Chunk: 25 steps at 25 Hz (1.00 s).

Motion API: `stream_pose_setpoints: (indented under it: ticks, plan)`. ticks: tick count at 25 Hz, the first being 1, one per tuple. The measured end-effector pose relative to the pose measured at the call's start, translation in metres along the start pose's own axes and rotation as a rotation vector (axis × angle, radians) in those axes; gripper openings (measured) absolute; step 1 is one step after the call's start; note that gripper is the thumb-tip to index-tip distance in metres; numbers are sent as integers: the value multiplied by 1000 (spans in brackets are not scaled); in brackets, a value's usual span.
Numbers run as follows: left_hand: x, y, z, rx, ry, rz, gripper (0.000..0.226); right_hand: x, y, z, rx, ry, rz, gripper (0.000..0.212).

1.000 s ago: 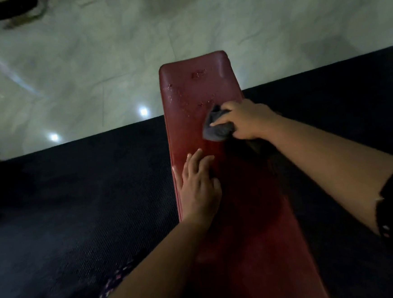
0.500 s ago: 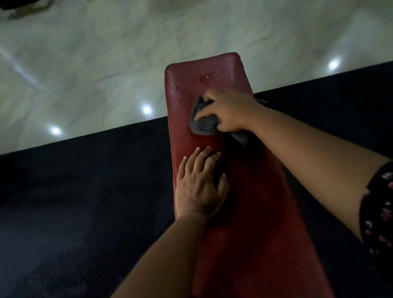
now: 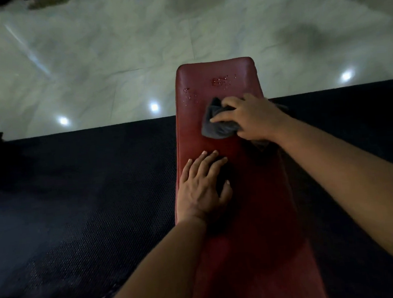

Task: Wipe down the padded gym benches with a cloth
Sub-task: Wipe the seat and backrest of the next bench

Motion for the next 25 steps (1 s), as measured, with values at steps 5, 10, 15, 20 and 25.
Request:
stream_pose_setpoints:
  ticks: [5,10,15,20,25]
  plan:
    - [1,0,-2,37,-13,-9,53,41,-4,36,46,-326,54,60]
    - [5,1,2,10,-16,-3,57,11,0,-13,132,-332,27,59]
    - [2,-3,-1,-97,-5,-18,59,-44,-19,-56,105,-99,-63,58]
    - [0,1,-4,-177,-29,2,60,-39,-25,-47,175,-178,-33,63]
    - [-1,-1,-4,-82,-24,20,59,-41,-28,-51,227,-127,19,61]
Point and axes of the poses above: each hand's wrist, its own z-axis away from the middle knuckle, its own y-axis out of the back of the hand, x = y × z, the point moved 4 cm from there along -z, towards the middle knuckle, and after that the axes turned 13 degrees about x, right-handed, at the moved point
